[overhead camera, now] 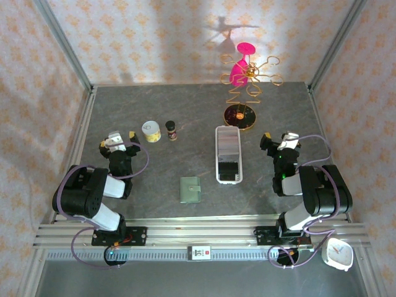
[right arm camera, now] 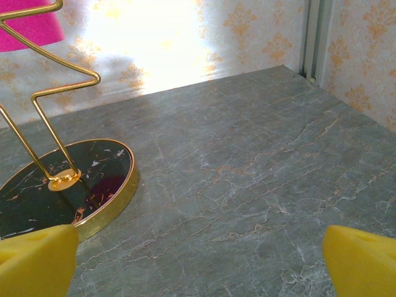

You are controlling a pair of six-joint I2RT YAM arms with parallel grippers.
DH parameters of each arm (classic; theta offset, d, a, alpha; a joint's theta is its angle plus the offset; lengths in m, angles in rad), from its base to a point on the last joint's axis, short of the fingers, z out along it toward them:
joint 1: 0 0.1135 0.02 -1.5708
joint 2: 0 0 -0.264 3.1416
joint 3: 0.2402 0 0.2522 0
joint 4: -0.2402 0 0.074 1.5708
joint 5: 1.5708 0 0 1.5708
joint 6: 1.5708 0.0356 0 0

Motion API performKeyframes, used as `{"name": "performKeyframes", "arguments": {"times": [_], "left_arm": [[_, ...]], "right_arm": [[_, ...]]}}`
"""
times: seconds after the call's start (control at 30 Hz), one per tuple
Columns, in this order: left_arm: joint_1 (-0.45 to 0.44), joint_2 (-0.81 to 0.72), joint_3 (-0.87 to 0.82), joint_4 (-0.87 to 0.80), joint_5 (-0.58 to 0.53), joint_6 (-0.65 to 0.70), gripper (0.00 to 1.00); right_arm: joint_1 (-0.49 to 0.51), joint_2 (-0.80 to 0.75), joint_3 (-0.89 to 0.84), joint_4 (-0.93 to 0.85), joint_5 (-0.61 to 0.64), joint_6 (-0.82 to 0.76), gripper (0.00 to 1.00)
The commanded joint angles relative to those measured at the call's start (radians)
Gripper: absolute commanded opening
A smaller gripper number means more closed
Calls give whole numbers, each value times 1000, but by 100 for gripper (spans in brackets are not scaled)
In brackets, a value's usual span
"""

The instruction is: Put the credit cards into the card holder

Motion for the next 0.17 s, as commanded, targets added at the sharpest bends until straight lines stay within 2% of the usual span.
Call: {"name": "performKeyframes", "arguments": {"times": [0.0, 0.13], "left_arm": [[12, 2, -9, 46, 15, 6, 99], [11, 2, -9, 46, 14, 7, 99]], "right_arm": [[0, -3, 12, 4, -1, 6, 100], [1, -11, 4, 14, 0, 4, 100]]}}
